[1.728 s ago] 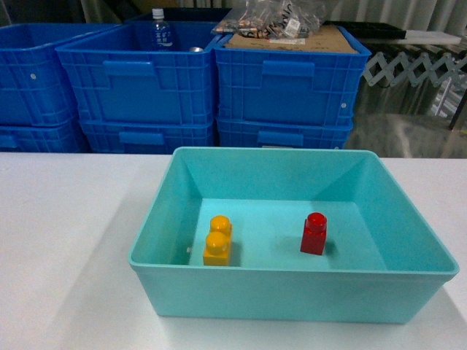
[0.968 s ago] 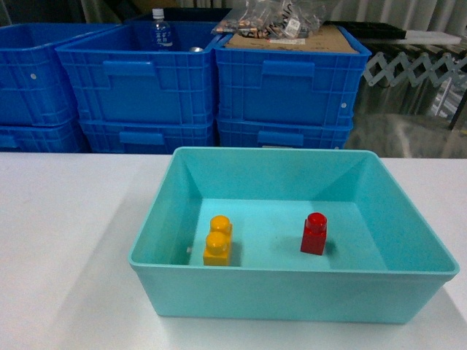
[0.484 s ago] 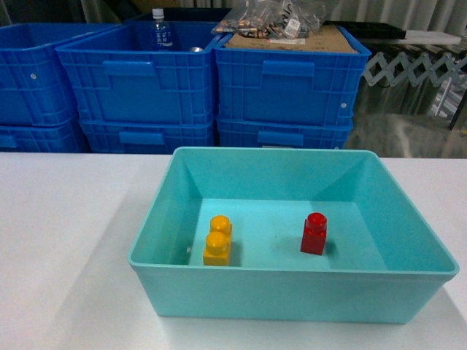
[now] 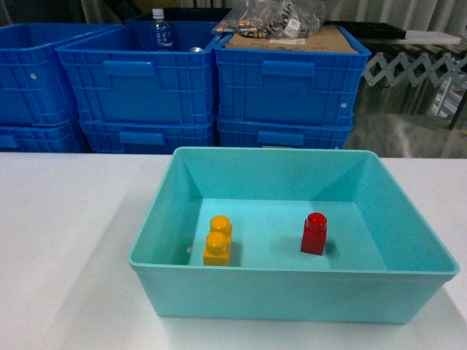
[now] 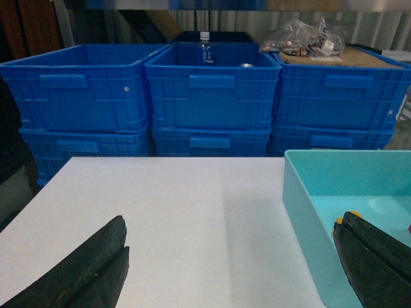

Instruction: Pick red block from blue box to shelf

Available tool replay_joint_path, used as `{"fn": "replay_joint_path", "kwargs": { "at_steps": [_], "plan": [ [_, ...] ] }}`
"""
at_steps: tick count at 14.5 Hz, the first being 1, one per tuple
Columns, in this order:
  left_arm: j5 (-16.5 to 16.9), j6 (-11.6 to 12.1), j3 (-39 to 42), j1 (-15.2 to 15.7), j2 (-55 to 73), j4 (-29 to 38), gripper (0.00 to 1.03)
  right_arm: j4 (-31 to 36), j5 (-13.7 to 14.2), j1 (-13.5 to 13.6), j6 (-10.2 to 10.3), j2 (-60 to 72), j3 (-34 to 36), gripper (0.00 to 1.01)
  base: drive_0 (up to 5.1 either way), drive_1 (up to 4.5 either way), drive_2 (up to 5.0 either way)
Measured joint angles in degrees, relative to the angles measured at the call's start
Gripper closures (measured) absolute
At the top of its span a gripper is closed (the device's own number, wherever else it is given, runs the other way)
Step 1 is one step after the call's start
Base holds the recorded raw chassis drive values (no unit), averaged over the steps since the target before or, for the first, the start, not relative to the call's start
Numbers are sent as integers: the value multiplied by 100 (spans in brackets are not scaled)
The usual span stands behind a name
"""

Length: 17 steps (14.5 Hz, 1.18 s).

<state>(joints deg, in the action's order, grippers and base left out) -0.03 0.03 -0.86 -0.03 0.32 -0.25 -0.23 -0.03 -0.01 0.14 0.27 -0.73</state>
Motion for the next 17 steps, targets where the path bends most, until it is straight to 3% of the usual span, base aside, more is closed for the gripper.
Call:
{"fn": "replay_joint_path", "kwargs": {
  "at_steps": [17],
  "plan": [
    [2, 0, 0, 0, 0, 0, 5, -2, 0, 0, 0, 0, 0, 3, 0, 0, 0]
  ]
}}
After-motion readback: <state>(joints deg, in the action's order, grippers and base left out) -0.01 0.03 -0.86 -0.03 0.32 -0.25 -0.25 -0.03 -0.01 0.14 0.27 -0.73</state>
